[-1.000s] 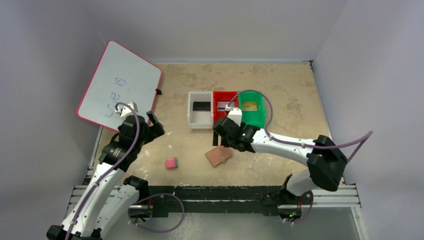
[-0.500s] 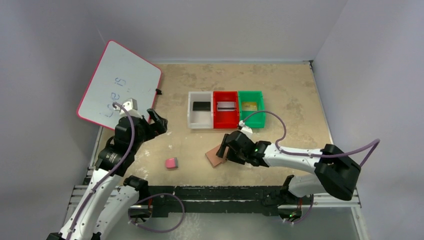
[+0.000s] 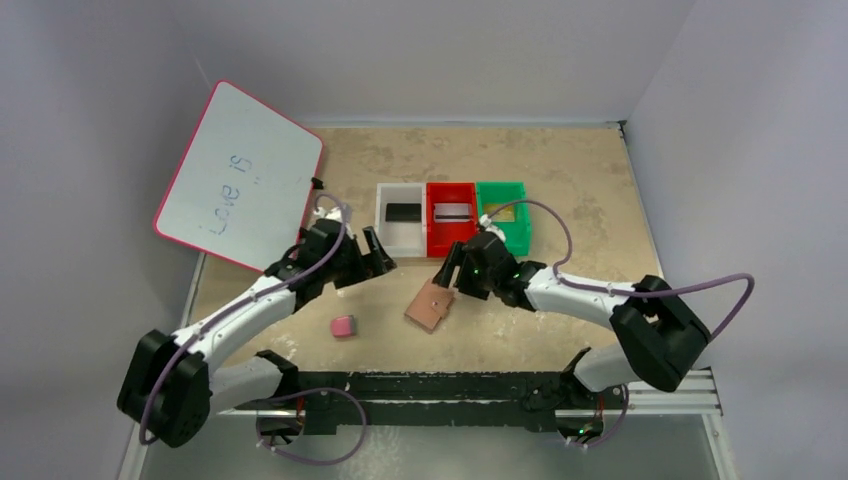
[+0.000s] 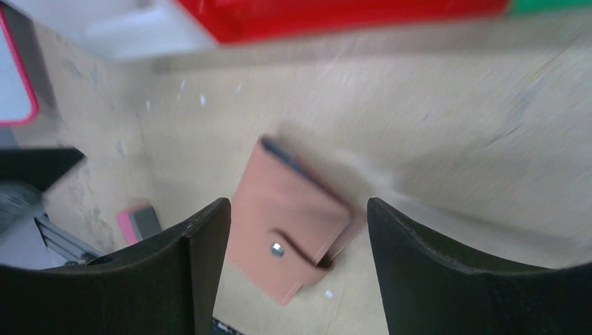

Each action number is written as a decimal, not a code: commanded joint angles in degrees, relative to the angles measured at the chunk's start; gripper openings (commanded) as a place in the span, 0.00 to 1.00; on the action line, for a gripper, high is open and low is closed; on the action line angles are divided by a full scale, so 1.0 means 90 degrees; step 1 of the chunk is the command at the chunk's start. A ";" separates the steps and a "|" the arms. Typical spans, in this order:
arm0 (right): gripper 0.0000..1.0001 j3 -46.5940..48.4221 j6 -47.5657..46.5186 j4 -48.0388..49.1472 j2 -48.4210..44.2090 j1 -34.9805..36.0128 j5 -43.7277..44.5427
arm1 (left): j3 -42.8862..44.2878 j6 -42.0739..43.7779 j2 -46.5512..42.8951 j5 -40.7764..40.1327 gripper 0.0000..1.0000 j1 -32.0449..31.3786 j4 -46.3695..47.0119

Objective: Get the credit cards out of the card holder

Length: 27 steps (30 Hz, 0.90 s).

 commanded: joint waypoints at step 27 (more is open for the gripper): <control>0.86 -0.1249 0.0127 0.0195 -0.1972 -0.0681 -0.1142 | 0.0041 -0.0529 0.2161 -0.1111 0.56 -0.2672 0.1789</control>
